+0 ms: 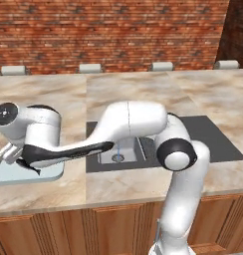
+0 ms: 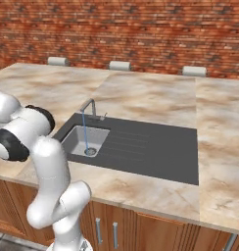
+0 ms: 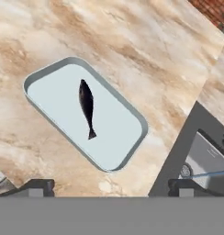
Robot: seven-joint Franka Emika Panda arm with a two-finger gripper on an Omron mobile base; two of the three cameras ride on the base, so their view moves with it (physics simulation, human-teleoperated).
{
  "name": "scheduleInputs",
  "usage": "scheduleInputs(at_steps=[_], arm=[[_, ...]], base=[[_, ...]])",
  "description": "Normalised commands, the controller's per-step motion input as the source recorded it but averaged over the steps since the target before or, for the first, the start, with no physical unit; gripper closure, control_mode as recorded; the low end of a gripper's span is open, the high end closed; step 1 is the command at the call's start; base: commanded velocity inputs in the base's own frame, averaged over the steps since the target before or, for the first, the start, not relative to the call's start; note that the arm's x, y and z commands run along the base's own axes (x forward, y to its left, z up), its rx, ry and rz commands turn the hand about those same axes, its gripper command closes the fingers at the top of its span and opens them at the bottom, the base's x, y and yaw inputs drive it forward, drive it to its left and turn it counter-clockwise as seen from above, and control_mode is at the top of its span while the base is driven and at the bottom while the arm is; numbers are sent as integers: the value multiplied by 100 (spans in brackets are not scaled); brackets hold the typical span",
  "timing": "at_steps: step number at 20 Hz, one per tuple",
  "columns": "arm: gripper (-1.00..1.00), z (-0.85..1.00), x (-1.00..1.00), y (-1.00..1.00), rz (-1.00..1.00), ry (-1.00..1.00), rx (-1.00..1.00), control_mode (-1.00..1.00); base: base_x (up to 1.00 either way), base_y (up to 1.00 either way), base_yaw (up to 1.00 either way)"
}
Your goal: Take the fish out of the fridge, briefly rinse it in the sink, and place it on the tray next to the sink.
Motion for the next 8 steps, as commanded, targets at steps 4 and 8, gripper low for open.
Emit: scheduleInputs(at_steps=[4, 8], arm=[[-100, -66, -100, -100, 0, -22, 40, -100], [-100, -3, -100, -100, 0, -23, 33, -100]], base=[[0, 0, 0], [0, 0, 0]])
